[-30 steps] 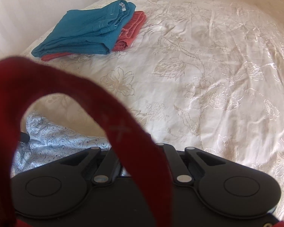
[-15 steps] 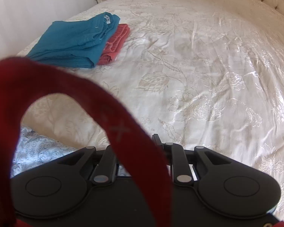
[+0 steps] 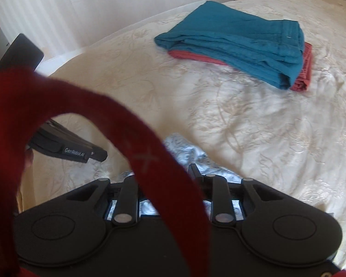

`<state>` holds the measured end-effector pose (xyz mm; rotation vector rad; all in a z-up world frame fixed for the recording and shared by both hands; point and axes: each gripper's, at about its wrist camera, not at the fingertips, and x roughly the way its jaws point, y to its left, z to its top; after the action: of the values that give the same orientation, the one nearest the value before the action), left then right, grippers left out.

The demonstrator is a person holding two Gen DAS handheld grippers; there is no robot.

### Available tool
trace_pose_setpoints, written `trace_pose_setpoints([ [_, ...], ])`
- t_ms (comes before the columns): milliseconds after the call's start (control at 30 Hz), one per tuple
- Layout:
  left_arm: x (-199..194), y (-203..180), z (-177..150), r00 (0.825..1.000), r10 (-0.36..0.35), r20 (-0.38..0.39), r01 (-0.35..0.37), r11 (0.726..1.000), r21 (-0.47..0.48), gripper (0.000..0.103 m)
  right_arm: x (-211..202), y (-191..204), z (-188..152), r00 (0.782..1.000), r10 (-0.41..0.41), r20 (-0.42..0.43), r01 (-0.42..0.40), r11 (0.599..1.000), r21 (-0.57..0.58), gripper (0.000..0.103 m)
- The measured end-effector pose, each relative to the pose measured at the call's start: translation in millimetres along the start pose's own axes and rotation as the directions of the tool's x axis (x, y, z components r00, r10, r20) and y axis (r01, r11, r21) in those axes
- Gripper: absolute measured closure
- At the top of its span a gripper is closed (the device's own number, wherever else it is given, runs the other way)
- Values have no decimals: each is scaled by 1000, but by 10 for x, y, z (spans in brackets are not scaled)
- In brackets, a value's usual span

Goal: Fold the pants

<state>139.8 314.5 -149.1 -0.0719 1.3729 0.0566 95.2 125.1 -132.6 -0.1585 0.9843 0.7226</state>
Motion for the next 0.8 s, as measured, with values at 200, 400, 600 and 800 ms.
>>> trace_pose_setpoints([
  [200,-15,247,-56,1000,-8,10,9,998,-68,100,97,502,-244,999,22,-50,-29,990,-137,57],
  [400,-36,199,-54,1000,-12,23,14,998,-59,100,211,555,-213,999,-31,-32,25,982,-189,69],
  [600,-61,180,-58,999,-19,29,20,999,-40,100,-414,134,28,965,-206,162,194,977,85,92],
  [800,-33,155,-72,1000,-10,27,11,1000,-26,100,-139,239,53,977,-157,147,149,987,58,90],
])
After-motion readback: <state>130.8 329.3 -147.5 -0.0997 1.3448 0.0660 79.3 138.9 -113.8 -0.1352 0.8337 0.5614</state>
